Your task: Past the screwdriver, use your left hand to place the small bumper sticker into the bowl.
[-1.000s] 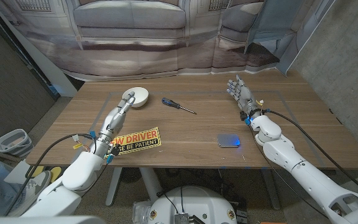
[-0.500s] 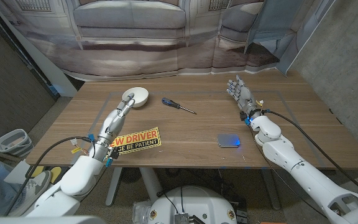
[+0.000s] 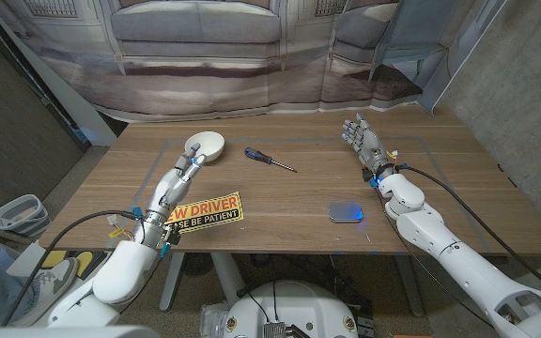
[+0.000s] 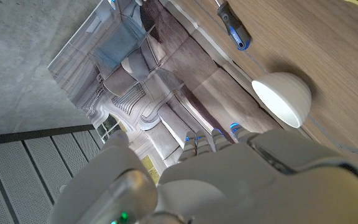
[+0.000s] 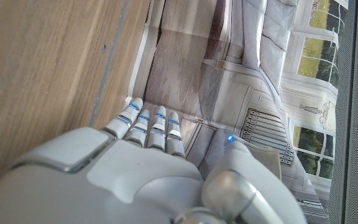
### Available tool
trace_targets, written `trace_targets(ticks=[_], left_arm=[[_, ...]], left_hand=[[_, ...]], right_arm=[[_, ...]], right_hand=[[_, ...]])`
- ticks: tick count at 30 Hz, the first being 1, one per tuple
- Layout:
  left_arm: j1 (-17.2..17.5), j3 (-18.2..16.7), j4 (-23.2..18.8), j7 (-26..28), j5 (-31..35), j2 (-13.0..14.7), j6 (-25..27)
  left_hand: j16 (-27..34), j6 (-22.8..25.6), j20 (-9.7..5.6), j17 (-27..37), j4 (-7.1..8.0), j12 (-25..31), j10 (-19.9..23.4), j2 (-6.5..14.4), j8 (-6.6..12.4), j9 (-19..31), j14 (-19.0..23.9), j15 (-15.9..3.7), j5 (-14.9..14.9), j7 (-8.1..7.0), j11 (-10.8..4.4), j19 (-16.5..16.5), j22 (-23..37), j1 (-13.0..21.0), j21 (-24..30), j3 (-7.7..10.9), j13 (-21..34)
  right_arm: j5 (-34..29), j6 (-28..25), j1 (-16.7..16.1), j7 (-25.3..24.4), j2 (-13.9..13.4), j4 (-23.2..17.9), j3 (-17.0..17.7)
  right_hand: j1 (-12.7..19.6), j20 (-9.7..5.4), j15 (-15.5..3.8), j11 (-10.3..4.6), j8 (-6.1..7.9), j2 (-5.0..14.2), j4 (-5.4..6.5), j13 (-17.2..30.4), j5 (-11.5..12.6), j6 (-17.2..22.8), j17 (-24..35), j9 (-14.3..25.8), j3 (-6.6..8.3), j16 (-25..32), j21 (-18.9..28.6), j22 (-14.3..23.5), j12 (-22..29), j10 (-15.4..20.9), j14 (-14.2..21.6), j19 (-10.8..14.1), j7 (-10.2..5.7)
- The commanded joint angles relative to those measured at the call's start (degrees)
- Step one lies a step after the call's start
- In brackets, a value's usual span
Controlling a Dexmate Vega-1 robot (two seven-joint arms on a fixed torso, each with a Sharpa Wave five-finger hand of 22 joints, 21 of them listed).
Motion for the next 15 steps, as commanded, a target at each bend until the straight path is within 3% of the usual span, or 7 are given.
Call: trace_targets(ticks=[1,7,10,15], left_arm=[[0.86,-0.51,-2.31,3.1,5.31,-0.7,4.19],[1.08,-0.59,-3.34,4.05,7.08,-0.7,6.2],[-0.37,0.33,-0.56,3.11,6.48,-0.54,1.8],[0.36,0.17,-2.28,5.47,10.88,-0.78,5.24]], left_hand=[[0.06,0.06,-1.75,0.13,-0.4,0.02,0.1,-0.12,0.29,0.3,0.05,-0.24,-0.09,-0.1,-0.21,-5.6,0.13,0.96,0.21,0.01,0.16],[0.05,0.19,-1.74,0.12,-0.56,0.03,0.22,-0.09,0.29,0.3,0.1,-0.27,-0.08,-0.13,-0.29,-5.56,0.12,1.24,0.2,0.03,0.16],[0.07,0.3,-1.69,0.12,-0.67,0.04,0.33,-0.07,0.31,0.3,0.22,-0.32,-0.07,-0.23,-0.38,-5.45,0.12,1.44,0.23,0.04,0.16],[0.17,0.82,-1.5,0.13,-0.85,0.17,0.81,-0.06,0.43,0.3,0.65,-0.64,-0.06,-0.4,-0.64,-4.68,0.12,1.74,0.48,0.01,0.17]], right_arm=[[-1.07,-0.77,0.57,-0.83,-0.14,0.39,-0.38],[-1.17,-0.65,1.02,-0.44,-0.06,0.99,-0.5],[-1.13,-0.86,1.11,-0.58,-0.01,0.94,-0.49],[-1.28,-0.9,1.24,-0.54,0.01,1.11,-0.6]], right_hand=[[0.26,-1.57,-0.28,-0.13,0.13,0.31,-0.41,0.16,-0.17,0.37,0.19,0.14,0.09,-0.01,0.1,0.2,0.1,0.35,0.44,0.28,-0.15],[0.26,-1.59,-0.29,-0.07,0.12,0.33,-0.42,0.16,-0.19,0.4,0.19,0.14,0.06,-0.01,0.09,0.2,0.1,0.42,0.49,0.3,-0.21],[0.26,-1.6,-0.32,-0.08,0.12,0.34,-0.43,0.15,-0.19,0.43,0.2,0.14,0.05,0.0,0.09,0.2,0.09,0.42,0.53,0.3,-0.19],[0.26,-1.59,-0.32,-0.05,0.14,0.37,-0.44,0.15,-0.2,0.51,0.2,0.14,0.03,-0.02,0.1,0.2,0.09,0.48,0.52,0.35,-0.21]])
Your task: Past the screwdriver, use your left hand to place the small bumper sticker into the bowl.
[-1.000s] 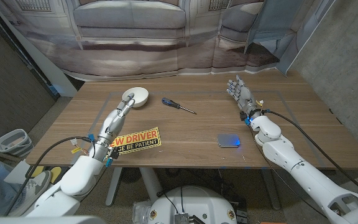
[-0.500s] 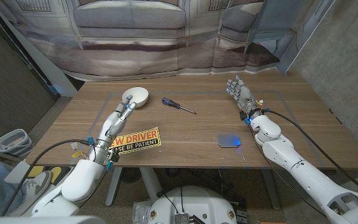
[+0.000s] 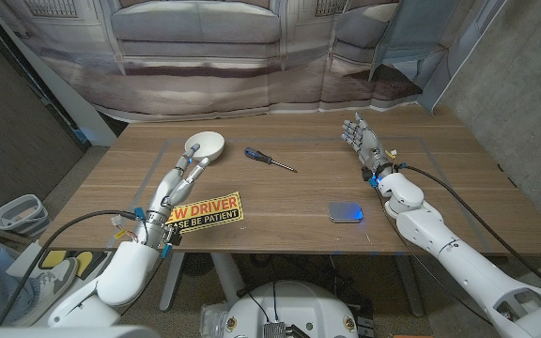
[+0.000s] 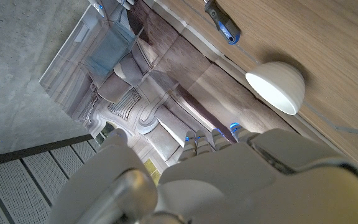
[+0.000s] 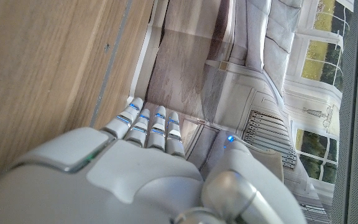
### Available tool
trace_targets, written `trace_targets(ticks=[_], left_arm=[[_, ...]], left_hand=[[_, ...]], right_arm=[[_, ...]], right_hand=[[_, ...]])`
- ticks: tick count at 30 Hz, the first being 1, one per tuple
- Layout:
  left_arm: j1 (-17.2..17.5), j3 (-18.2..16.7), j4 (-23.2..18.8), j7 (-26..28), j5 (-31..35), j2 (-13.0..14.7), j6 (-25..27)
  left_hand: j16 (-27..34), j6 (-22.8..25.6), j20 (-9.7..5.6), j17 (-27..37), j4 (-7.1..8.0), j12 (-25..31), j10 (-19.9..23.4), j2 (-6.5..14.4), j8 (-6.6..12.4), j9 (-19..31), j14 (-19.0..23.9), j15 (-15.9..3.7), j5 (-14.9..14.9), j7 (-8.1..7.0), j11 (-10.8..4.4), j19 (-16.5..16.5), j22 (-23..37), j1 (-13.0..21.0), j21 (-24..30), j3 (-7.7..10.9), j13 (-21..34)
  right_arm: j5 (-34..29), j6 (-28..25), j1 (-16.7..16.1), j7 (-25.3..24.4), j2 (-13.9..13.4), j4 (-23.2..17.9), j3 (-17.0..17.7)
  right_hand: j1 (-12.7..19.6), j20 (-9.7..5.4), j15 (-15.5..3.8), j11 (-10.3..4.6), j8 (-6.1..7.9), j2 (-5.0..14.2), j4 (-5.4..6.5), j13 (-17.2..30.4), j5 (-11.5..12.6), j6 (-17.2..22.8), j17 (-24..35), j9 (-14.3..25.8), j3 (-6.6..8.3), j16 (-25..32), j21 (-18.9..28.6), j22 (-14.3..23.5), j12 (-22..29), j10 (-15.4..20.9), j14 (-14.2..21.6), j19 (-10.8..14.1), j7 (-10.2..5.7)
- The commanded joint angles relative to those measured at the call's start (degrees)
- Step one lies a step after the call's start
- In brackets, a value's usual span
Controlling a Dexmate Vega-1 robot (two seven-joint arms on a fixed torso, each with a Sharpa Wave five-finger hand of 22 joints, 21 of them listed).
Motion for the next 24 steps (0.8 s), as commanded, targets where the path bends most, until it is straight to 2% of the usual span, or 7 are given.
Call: trace_targets(ticks=[1,10,15,23,24], left_arm=[[0.12,0.46,-0.89,3.22,6.6,-0.42,2.46],[1.45,0.32,-3.2,5.64,10.83,-0.61,6.58],[2.06,-0.37,-3.73,4.21,8.94,0.14,6.98],[3.84,-1.18,-7.42,3.81,11.48,1.29,13.21],[3.94,-1.28,-7.26,3.6,11.16,1.46,12.78]], left_hand=[[0.17,0.56,-1.49,0.12,-0.41,0.16,0.32,-0.06,0.45,0.3,0.35,-0.34,-0.07,-0.11,-0.16,-4.66,0.12,0.71,0.48,0.0,0.16],[0.21,0.93,-1.46,0.13,-0.57,0.24,0.75,-0.09,0.48,0.3,0.71,-0.63,-0.02,-0.31,-0.4,-4.4,0.12,0.99,0.51,-0.07,0.17],[0.24,1.21,-1.36,0.13,-0.68,0.27,0.93,-0.08,0.54,0.3,0.91,-0.69,0.02,-0.3,-0.47,-4.26,0.12,1.18,0.53,-0.07,0.17],[0.21,1.38,-1.12,0.12,-0.86,0.23,1.0,-0.06,0.53,0.3,1.02,-0.81,0.07,-0.35,-0.58,-4.3,0.11,1.48,0.46,-0.07,0.17],[0.22,1.4,-1.1,0.12,-0.89,0.21,0.99,-0.06,0.53,0.3,1.06,-0.87,0.08,-0.36,-0.62,-4.32,0.11,1.54,0.45,-0.07,0.17]], right_arm=[[-0.45,-0.25,0.51,-0.1,0.07,0.52,-0.29],[-0.42,-0.1,0.64,0.07,0.28,0.91,-0.37],[-0.4,0.02,0.67,0.26,0.34,1.2,-0.42],[-0.55,0.04,0.52,0.46,0.06,0.98,-0.48],[-0.45,-0.16,0.47,0.42,0.02,0.82,-0.46]], right_hand=[[0.26,-1.59,0.0,0.02,0.13,0.38,-0.44,0.16,-0.21,0.51,0.2,0.14,0.02,-0.02,0.1,0.2,0.07,0.43,0.22,0.37,-0.24],[0.25,-1.54,0.0,-0.07,0.12,0.43,-0.45,0.16,-0.23,0.57,0.21,0.15,-0.01,-0.03,0.09,0.21,0.05,0.48,0.25,0.39,-0.22],[0.25,-1.52,0.01,-0.05,0.09,0.45,-0.47,0.16,-0.25,0.54,0.22,0.15,-0.04,-0.04,0.08,0.21,0.03,0.51,0.26,0.39,-0.2],[0.24,-1.49,0.09,-0.02,0.07,0.48,-0.48,0.16,-0.27,0.56,0.22,0.15,-0.09,-0.07,0.06,0.21,-0.01,0.49,0.24,0.38,-0.3],[0.24,-1.48,0.07,0.04,0.07,0.48,-0.49,0.16,-0.27,0.56,0.23,0.15,-0.09,-0.07,0.05,0.21,-0.01,0.52,0.25,0.36,-0.3]])
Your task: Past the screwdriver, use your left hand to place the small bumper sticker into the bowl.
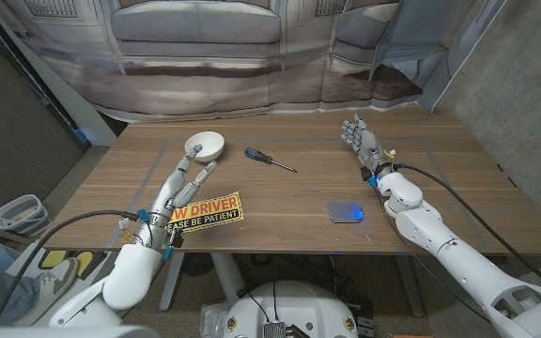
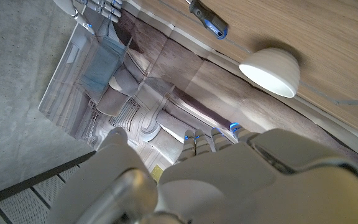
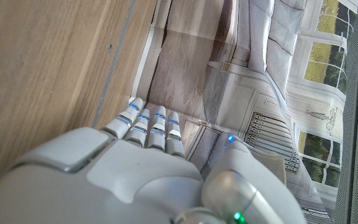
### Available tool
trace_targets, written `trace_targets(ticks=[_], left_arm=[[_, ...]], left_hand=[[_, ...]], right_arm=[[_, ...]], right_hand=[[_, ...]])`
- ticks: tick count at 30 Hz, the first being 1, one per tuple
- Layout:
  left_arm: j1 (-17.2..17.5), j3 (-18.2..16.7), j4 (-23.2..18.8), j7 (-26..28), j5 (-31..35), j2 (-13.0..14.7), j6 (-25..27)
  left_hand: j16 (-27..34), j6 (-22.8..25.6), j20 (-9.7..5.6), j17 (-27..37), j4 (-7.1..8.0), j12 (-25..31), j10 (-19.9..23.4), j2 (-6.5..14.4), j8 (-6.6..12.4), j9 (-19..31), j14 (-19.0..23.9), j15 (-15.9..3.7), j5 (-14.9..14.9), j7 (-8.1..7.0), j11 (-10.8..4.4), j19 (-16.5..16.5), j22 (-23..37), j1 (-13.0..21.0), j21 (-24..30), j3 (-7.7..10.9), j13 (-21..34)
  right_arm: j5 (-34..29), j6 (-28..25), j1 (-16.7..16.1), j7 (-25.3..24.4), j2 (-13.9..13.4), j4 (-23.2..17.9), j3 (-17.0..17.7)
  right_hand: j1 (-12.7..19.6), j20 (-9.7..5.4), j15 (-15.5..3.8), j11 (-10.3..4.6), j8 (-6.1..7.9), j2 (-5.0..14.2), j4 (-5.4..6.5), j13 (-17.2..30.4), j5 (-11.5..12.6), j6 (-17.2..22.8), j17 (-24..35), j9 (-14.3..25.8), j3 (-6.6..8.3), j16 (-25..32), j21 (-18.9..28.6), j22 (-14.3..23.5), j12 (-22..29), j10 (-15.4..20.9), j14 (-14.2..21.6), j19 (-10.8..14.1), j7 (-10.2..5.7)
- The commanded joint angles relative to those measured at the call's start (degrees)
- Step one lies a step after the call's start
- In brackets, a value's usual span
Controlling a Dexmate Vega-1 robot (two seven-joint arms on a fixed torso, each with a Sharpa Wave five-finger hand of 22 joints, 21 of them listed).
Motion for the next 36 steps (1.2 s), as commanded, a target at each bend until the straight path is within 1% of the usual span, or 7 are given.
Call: trace_targets(ticks=[1,13,22,25,30,33,36], left_arm=[[2.11,-1.18,-3.32,-0.92,1.69,1.53,5.36],[3.98,-2.01,-4.91,-0.73,2.35,1.72,7.11],[4.93,-2.64,-7.31,-0.93,5.05,2.38,12.74],[4.86,-3.03,-6.9,-1.58,4.28,2.79,11.86],[4.83,-2.93,-8.02,-2.08,5.64,3.38,14.77],[4.21,-3.23,-6.97,-3.79,3.06,3.84,13.06],[4.16,-2.76,-7.91,-3.73,4.47,4.28,15.22]], left_hand=[[0.22,0.4,-1.09,0.12,-0.44,0.21,0.38,0.26,0.53,0.3,0.16,-0.56,0.07,0.01,0.0,-4.32,0.1,0.8,0.45,-0.07,0.16],[0.21,0.88,-0.95,0.1,-0.79,0.25,0.81,0.34,0.57,0.3,0.49,-0.71,0.1,-0.14,-0.1,-4.15,0.09,1.44,0.42,-0.02,0.16],[0.22,1.23,-0.84,0.09,-1.03,0.26,1.09,0.41,0.61,0.3,0.78,-0.75,0.11,-0.25,-0.38,-3.98,0.08,1.88,0.42,0.03,0.15],[0.25,1.32,-0.77,0.09,-1.11,0.26,1.17,0.45,0.6,0.3,0.94,-0.78,0.11,-0.27,-0.38,-4.03,0.08,2.03,0.38,0.05,0.15],[0.2,1.41,-0.65,0.08,-1.25,0.25,1.3,0.47,0.58,0.3,0.96,-0.89,0.11,-0.35,-0.43,-4.08,0.08,2.28,0.33,0.07,0.15],[0.18,1.42,-0.58,0.08,-1.31,0.23,1.29,0.48,0.55,0.3,0.97,-0.89,0.11,-0.35,-0.46,-4.03,0.08,2.37,0.34,0.07,0.15],[0.16,1.44,-0.57,0.08,-1.38,0.19,1.28,0.48,0.53,0.3,0.99,-0.93,0.11,-0.34,-0.41,-3.93,0.08,2.5,0.36,0.07,0.15]], right_arm=[[0.0,-0.13,-0.18,0.18,-0.22,-0.27,-0.07],[0.13,0.36,-0.1,0.53,0.09,0.02,-0.14],[0.0,0.43,0.29,0.6,0.39,0.41,-0.32],[0.06,0.32,0.38,0.44,0.61,0.43,-0.36],[-0.34,0.7,0.57,0.48,0.81,0.68,-0.6],[-0.12,1.0,0.53,0.52,1.11,0.87,-0.55],[0.15,1.68,0.5,0.68,1.52,1.39,-0.42]], right_hand=[[0.24,-1.46,0.12,0.01,0.07,0.48,-0.25,0.16,-0.27,0.34,0.23,0.15,0.14,-0.07,0.05,0.21,-0.01,0.52,0.27,0.35,-0.07],[0.22,-1.37,0.14,0.01,0.06,0.54,-0.27,0.16,-0.3,0.44,0.24,0.15,0.07,-0.09,0.0,0.21,-0.03,0.63,0.25,0.28,-0.07],[0.22,-1.38,0.16,0.0,0.04,0.59,-0.28,0.16,-0.32,0.44,0.25,0.15,0.04,-0.1,-0.01,0.21,-0.06,0.61,0.28,0.28,-0.07],[0.22,-1.38,0.15,0.11,0.04,0.6,-0.29,0.16,-0.33,0.45,0.25,0.15,0.03,-0.11,-0.01,0.21,-0.07,0.62,0.25,0.29,-0.09],[0.21,-1.36,0.14,0.1,0.04,0.62,-0.3,0.16,-0.34,0.48,0.26,0.15,-0.01,-0.11,-0.02,0.21,-0.08,0.64,0.26,0.29,-0.07],[0.21,-1.35,0.14,0.05,0.03,0.63,-0.3,0.16,-0.35,0.47,0.26,0.15,-0.01,-0.1,-0.02,0.21,-0.09,0.64,0.3,0.29,-0.08],[0.2,-1.35,0.14,0.07,0.04,0.65,-0.3,0.16,-0.35,0.51,0.26,0.15,-0.02,-0.1,-0.01,0.21,-0.08,0.68,0.31,0.31,-0.07]])
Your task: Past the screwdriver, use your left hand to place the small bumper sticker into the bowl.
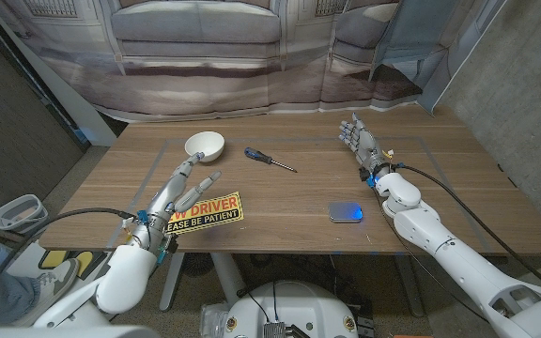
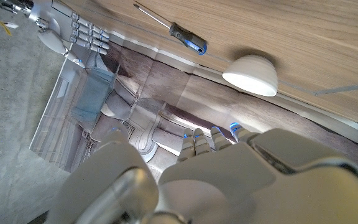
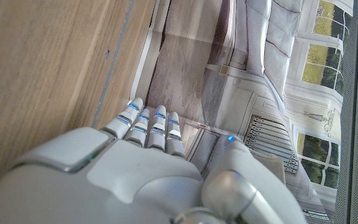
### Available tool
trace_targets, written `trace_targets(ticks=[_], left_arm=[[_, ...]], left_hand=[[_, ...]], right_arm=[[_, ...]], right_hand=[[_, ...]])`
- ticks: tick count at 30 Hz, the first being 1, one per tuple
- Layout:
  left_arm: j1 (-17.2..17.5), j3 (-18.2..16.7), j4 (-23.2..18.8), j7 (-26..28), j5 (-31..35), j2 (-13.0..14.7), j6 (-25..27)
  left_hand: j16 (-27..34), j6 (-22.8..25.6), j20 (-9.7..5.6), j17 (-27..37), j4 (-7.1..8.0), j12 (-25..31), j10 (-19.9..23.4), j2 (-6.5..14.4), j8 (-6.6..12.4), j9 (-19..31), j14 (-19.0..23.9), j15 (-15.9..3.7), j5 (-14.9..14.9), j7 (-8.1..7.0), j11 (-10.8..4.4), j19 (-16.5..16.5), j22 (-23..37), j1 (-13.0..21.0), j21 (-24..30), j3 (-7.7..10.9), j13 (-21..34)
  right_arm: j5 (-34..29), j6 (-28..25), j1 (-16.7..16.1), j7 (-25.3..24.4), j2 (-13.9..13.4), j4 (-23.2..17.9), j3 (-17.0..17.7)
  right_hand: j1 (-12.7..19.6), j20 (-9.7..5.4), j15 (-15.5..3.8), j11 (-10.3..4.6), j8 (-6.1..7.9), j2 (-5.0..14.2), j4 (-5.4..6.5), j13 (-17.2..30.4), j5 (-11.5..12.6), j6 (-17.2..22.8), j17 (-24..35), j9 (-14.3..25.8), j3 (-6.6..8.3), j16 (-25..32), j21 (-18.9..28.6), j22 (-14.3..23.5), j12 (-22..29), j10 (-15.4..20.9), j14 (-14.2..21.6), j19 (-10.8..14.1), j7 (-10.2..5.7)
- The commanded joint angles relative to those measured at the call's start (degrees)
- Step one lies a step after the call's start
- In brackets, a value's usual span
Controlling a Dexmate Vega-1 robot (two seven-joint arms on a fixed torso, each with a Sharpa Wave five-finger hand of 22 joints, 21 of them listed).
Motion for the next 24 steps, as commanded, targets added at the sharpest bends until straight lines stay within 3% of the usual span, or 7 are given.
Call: trace_targets(ticks=[1,14,19,24], left_arm=[[-0.36,0.01,-1.19,-2.45,0.15,1.57,3.58],[0.46,1.59,-6.16,-1.51,7.84,3.41,15.03],[0.84,1.42,-5.87,-1.18,7.42,3.59,14.33],[1.33,2.21,-7.22,-0.93,10.16,4.05,18.52]], left_hand=[[0.15,0.12,-0.58,0.08,-0.45,0.19,0.25,0.17,0.08,0.3,0.22,-0.8,0.11,-0.24,0.0,-3.92,0.21,0.73,0.36,0.08,0.15],[-0.25,-0.64,-0.65,0.09,-0.94,-0.25,-0.53,0.26,-0.37,0.31,-0.56,-0.69,0.16,-0.48,-0.13,-4.79,0.22,1.6,-0.04,0.14,0.16],[-0.28,-0.73,-0.75,0.09,-1.04,-0.35,-0.75,0.3,-0.42,0.32,-0.66,-0.66,0.18,-0.52,-0.25,-5.03,0.23,1.79,-0.13,0.15,0.16],[-0.28,-0.82,-0.7,0.1,-1.13,-0.39,-0.83,0.35,-0.48,0.33,-0.71,-0.71,0.2,-0.63,-0.32,-5.1,0.24,1.97,-0.14,0.17,0.17]], right_arm=[[0.2,1.22,0.12,0.02,1.09,0.97,0.02],[0.04,1.16,0.06,-0.22,1.16,0.81,-0.07],[-0.16,1.02,-0.04,-0.48,1.13,0.44,-0.17],[-0.13,0.7,-0.36,-0.95,1.2,0.0,-0.2]], right_hand=[[0.2,-1.37,0.14,-0.14,0.04,0.65,-0.3,0.16,-0.35,0.44,0.26,0.15,-0.03,-0.1,-0.01,0.21,-0.09,0.46,0.3,0.33,0.01],[0.22,-1.47,0.1,-0.07,0.03,0.73,-0.34,0.17,-0.38,0.5,0.27,0.16,-0.08,-0.09,0.0,0.21,-0.1,0.56,0.38,0.39,-0.04],[0.23,-1.47,0.15,-0.12,0.02,0.77,-0.35,0.17,-0.39,0.49,0.27,0.16,-0.08,-0.1,0.0,0.21,-0.12,0.55,0.38,0.4,-0.07],[0.25,-1.47,0.13,-0.05,0.01,0.81,-0.36,0.17,-0.4,0.5,0.27,0.16,-0.09,-0.11,-0.01,0.21,-0.09,0.68,0.36,0.39,-0.03]])
